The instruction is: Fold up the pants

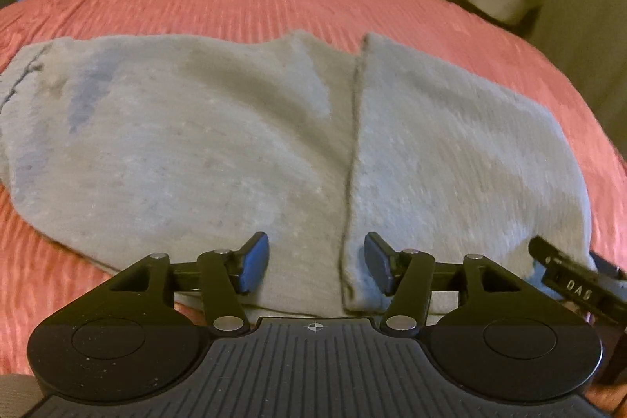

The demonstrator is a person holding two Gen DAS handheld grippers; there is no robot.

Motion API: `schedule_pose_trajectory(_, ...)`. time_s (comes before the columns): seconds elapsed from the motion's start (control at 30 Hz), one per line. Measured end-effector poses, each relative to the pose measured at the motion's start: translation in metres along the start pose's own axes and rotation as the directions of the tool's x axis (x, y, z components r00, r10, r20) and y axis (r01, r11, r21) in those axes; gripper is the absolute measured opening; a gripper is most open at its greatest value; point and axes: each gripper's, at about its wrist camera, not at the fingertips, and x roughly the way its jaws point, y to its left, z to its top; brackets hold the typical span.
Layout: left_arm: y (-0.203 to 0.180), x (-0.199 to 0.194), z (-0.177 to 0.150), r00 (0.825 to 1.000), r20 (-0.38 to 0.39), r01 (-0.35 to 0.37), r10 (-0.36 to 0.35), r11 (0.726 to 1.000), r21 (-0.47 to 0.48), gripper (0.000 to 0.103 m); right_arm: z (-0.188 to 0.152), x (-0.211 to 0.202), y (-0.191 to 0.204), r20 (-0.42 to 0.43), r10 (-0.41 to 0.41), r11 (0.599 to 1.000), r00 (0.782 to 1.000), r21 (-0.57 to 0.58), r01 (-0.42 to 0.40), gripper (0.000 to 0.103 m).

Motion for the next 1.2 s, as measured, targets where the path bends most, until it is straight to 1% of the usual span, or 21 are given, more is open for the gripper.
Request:
schedule_pose_trajectory(0.1,0.018,-0.015,0.008,0.999,0.025,0.034,-0.032,0.998,-0.059,0.065,-0.003,-0.007,0.008,0.011,-0.011,1.0,1.0,0.022,0.011,0.103)
schedule_pose_trajectory(0.17,0.035,-0.029,0.012,0.996,0.07,0.067,-0.061,0.993,-0.1,0.076,-0.001,-0.015,0.002,0.052,-0.009,0.992,0.999,0.125,0.003,0.103)
schedule_pose_trajectory(0.23,0.054,-0.045,0.017,0.99,0.123,0.078,-0.064,0.99,-0.118,0.082,0.002,-0.015,-0.003,0.058,-0.032,0.982,0.998,0.188,0.021,0.103)
schedule_pose_trajectory(0.27,0.064,-0.051,0.021,0.987,0.15,0.068,-0.05,0.991,-0.117,0.089,0.001,-0.012,0.001,0.048,-0.057,0.984,0.997,0.174,0.048,0.103)
schedule_pose_trajectory(0.33,0.091,-0.061,0.028,0.98,0.199,0.039,-0.015,0.992,-0.117,0.095,-0.003,-0.003,0.025,0.025,-0.121,0.992,0.992,0.035,0.12,0.103)
schedule_pose_trajectory(0.37,0.109,-0.063,0.031,0.976,0.219,0.032,-0.001,0.99,-0.136,0.095,-0.007,-0.002,0.038,0.031,-0.129,0.991,0.991,-0.035,0.13,0.103)
schedule_pose_trajectory(0.43,0.148,-0.064,0.034,0.972,0.235,0.03,0.025,0.973,-0.231,0.095,-0.01,-0.007,0.049,0.055,-0.085,0.993,0.995,-0.08,0.089,0.103)
schedule_pose_trajectory(0.5,0.195,-0.06,0.031,0.971,0.237,0.097,-0.009,0.928,-0.359,0.095,-0.008,-0.007,0.046,0.051,-0.063,0.997,0.997,-0.05,0.065,0.103)
schedule_pose_trajectory(0.57,0.237,-0.052,0.02,0.969,0.237,0.171,-0.063,0.866,-0.47,0.095,-0.008,-0.005,0.038,0.041,-0.043,0.999,0.998,-0.022,0.043,0.103)
schedule_pose_trajectory(0.6,0.252,-0.048,0.016,0.969,0.235,0.191,-0.081,0.847,-0.495,0.095,-0.008,-0.004,0.036,0.042,-0.039,0.999,0.998,-0.018,0.039,0.103)
schedule_pose_trajectory(0.63,0.265,-0.044,0.01,0.967,0.239,0.202,-0.088,0.837,-0.508,0.093,-0.008,-0.003,0.036,0.043,-0.038,0.999,0.998,-0.022,0.039,0.103)
schedule_pose_trajectory(0.7,0.28,-0.036,0.003,0.97,0.232,0.183,-0.071,0.841,-0.509,0.093,-0.012,-0.007,0.041,0.047,-0.051,0.998,0.998,-0.036,0.053,0.103)
schedule_pose_trajectory(0.73,0.285,-0.031,0.0,0.972,0.223,0.181,-0.073,0.839,-0.513,0.09,-0.012,-0.006,0.042,0.049,-0.055,0.998,0.997,-0.039,0.057,0.103)
schedule_pose_trajectory(0.77,0.289,-0.026,-0.002,0.97,0.224,0.205,-0.099,0.828,-0.521,0.09,-0.011,-0.005,0.042,0.049,-0.055,0.998,0.997,-0.038,0.057,0.103)
schedule_pose_trajectory(0.87,0.297,-0.014,-0.005,0.941,0.275,0.318,-0.197,0.79,-0.524,0.09,-0.011,-0.006,0.041,0.05,-0.054,0.998,0.997,-0.043,0.056,0.103)
schedule_pose_trajectory(0.9,0.298,-0.009,-0.005,0.936,0.281,0.336,-0.214,0.783,-0.523,0.09,-0.01,-0.007,0.042,0.05,-0.054,0.998,0.997,-0.043,0.056,0.103)
schedule_pose_trajectory(0.97,0.302,0.005,-0.002,0.949,0.24,0.307,-0.206,0.783,-0.541,0.089,-0.01,-0.007,0.042,0.049,-0.057,0.997,0.997,-0.042,0.059,0.103)
schedule_pose_trajectory(1.0,0.305,0.011,-0.002,0.954,0.221,0.293,-0.203,0.786,-0.544,0.085,-0.01,-0.008,0.042,0.048,-0.059,0.997,0.997,-0.041,0.061,0.103)
schedule_pose_trajectory(1.03,0.308,0.014,-0.004,0.953,0.224,0.295,-0.203,0.787,-0.542,0.082,-0.01,-0.007,0.043,0.048,-0.061,0.997,0.997,-0.042,0.063,0.103)
schedule_pose_trajectory(1.1,0.313,0.017,-0.003,0.944,0.247,0.32,-0.217,0.781,-0.536,0.082,-0.011,-0.008,0.043,0.049,-0.063,0.997,0.997,-0.044,0.065,0.103)
schedule_pose_trajectory(1.2,0.317,0.019,0.0,0.941,0.247,0.331,-0.231,0.777,-0.536,0.082,-0.013,-0.008,0.043,0.055,-0.064,0.997,0.996,-0.046,0.067,0.103)
